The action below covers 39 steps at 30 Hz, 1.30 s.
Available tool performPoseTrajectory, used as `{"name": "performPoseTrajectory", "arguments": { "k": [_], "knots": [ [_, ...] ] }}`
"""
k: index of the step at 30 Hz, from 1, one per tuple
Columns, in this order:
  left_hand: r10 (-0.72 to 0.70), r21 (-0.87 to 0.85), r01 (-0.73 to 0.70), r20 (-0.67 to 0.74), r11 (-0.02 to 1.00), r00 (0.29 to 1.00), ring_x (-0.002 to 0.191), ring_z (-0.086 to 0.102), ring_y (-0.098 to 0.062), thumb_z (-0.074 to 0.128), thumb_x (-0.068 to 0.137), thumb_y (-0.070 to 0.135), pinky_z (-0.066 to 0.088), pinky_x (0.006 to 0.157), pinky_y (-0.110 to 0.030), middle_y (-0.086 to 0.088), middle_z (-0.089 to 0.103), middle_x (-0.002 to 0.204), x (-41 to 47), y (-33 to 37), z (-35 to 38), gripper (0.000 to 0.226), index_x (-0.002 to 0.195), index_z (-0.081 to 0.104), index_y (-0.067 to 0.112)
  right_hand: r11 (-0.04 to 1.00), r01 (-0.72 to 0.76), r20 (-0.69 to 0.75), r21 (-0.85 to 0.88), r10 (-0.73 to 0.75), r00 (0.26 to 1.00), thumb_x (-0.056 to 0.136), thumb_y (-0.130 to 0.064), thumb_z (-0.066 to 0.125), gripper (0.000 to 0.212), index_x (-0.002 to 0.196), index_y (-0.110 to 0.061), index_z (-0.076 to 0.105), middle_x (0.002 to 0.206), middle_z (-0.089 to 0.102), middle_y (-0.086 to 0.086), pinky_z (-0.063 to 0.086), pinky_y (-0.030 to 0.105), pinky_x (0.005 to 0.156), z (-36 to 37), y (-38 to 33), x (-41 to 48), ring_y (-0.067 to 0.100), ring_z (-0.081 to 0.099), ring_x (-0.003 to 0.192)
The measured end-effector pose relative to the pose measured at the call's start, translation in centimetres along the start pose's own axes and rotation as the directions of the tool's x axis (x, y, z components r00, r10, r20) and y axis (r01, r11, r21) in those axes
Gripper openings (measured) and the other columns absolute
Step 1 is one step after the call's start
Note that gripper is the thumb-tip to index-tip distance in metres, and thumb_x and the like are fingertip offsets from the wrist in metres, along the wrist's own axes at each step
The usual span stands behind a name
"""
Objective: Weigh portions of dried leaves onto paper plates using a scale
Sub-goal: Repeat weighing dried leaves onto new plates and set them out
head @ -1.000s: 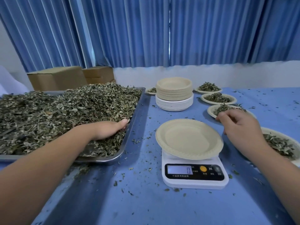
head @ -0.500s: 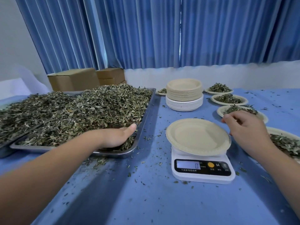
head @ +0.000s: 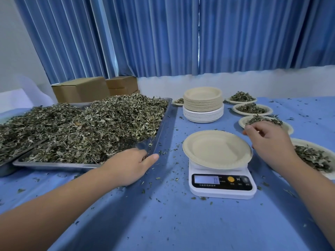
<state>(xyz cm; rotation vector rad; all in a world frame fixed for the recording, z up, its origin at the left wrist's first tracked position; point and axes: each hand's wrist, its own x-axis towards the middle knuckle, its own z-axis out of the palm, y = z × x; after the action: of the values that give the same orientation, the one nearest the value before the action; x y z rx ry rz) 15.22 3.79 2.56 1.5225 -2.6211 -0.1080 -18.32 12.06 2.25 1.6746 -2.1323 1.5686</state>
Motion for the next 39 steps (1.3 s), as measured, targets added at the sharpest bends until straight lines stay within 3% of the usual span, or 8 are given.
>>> {"name": "performPoseTrajectory", "arguments": {
  "k": [4,8,12,15,19,24,29,39],
  "knots": [
    [-0.041,-0.131,0.037,-0.025,0.991,0.999,0.060,0.051,-0.013,0.035,0.091,0.067,0.038,0.058,-0.032,0.003,0.055,0.066,0.2,-0.7,-0.1,0.058,0.076,0.056,0.016,1.000,0.005,0.006,-0.014,-0.004,1.000,0.097,-0.023,0.052,0.026,0.074,-0.022,0.065,0.079,0.058,-0.009,0.034,0.027,0.063,0.0,0.0,0.0,0.006,0.053,0.071],
    [-0.072,-0.227,0.065,-0.021,0.972,0.997,0.058,0.056,-0.015,0.048,0.088,0.066,0.046,0.061,-0.032,-0.003,0.062,0.063,1.1,-1.2,-0.8,0.059,0.086,0.067,0.010,1.000,0.001,0.002,-0.016,-0.001,1.000,0.096,-0.021,0.052,0.026,0.075,-0.020,0.067,0.077,0.059,-0.007,0.035,0.022,0.061,-0.2,0.1,0.2,0.007,0.053,0.070],
    [-0.144,-0.318,0.131,-0.018,0.939,0.989,0.036,0.036,-0.007,0.057,0.090,0.050,0.027,0.038,-0.019,0.006,0.043,0.042,2.3,-1.7,-1.2,0.048,0.058,0.049,0.016,1.000,0.007,-0.005,-0.011,-0.007,1.000,0.096,-0.020,0.053,0.026,0.075,-0.019,0.067,0.078,0.060,-0.008,0.035,0.021,0.061,-0.1,0.2,0.3,0.006,0.053,0.070],
    [-0.204,-0.376,0.197,0.020,0.906,0.979,0.035,0.035,-0.011,0.056,0.092,0.047,0.028,0.039,-0.018,0.007,0.043,0.045,3.6,-2.0,-2.2,0.044,0.061,0.051,0.016,1.000,0.020,-0.006,-0.021,-0.020,1.000,0.096,-0.019,0.053,0.026,0.076,-0.014,0.069,0.078,0.059,-0.009,0.034,0.013,0.060,0.2,0.2,0.4,0.002,0.052,0.068],
    [-0.235,-0.469,0.150,-0.128,0.870,0.963,0.032,0.033,-0.010,0.054,0.091,0.052,0.033,0.045,-0.020,0.008,0.037,0.036,5.0,-0.4,-4.3,0.049,0.056,0.043,0.019,0.999,0.025,-0.011,-0.026,-0.026,1.000,0.095,-0.017,0.054,0.025,0.077,-0.008,0.070,0.078,0.061,0.000,0.033,0.008,0.058,0.4,0.2,0.5,0.002,0.050,0.066],
    [-0.140,-0.673,-0.059,-0.238,0.738,0.961,0.034,0.042,-0.007,0.054,0.093,0.050,0.037,0.036,-0.016,0.009,0.049,0.041,6.0,5.6,-4.6,0.045,0.061,0.053,0.019,0.999,0.013,-0.006,-0.038,-0.013,1.000,0.095,-0.018,0.054,0.026,0.078,-0.006,0.070,0.081,0.062,0.007,0.037,0.018,0.061,0.3,0.5,0.7,0.010,0.052,0.069],
    [0.093,-0.628,-0.306,-0.349,0.716,0.933,0.045,0.046,0.002,0.051,0.094,0.053,0.035,0.044,-0.013,0.016,0.054,0.051,7.5,11.9,-2.9,0.038,0.080,0.062,0.019,0.999,-0.003,0.000,-0.042,0.003,1.000,0.095,-0.020,0.053,0.029,0.078,-0.002,0.068,0.079,0.061,0.010,0.037,0.031,0.064,0.1,0.6,0.9,0.018,0.054,0.075],
    [0.400,-0.475,-0.412,-0.133,0.777,0.907,0.098,0.056,0.008,0.051,0.086,0.065,0.040,0.078,-0.013,0.018,0.061,0.109,8.0,14.4,-0.6,0.035,0.113,0.052,0.043,0.999,0.018,-0.033,-0.040,-0.020,0.999,0.094,-0.021,0.055,0.028,0.076,-0.004,0.069,0.081,0.061,0.007,0.037,0.030,0.070,0.1,0.8,0.9,0.018,0.054,0.077]
  ]
}}
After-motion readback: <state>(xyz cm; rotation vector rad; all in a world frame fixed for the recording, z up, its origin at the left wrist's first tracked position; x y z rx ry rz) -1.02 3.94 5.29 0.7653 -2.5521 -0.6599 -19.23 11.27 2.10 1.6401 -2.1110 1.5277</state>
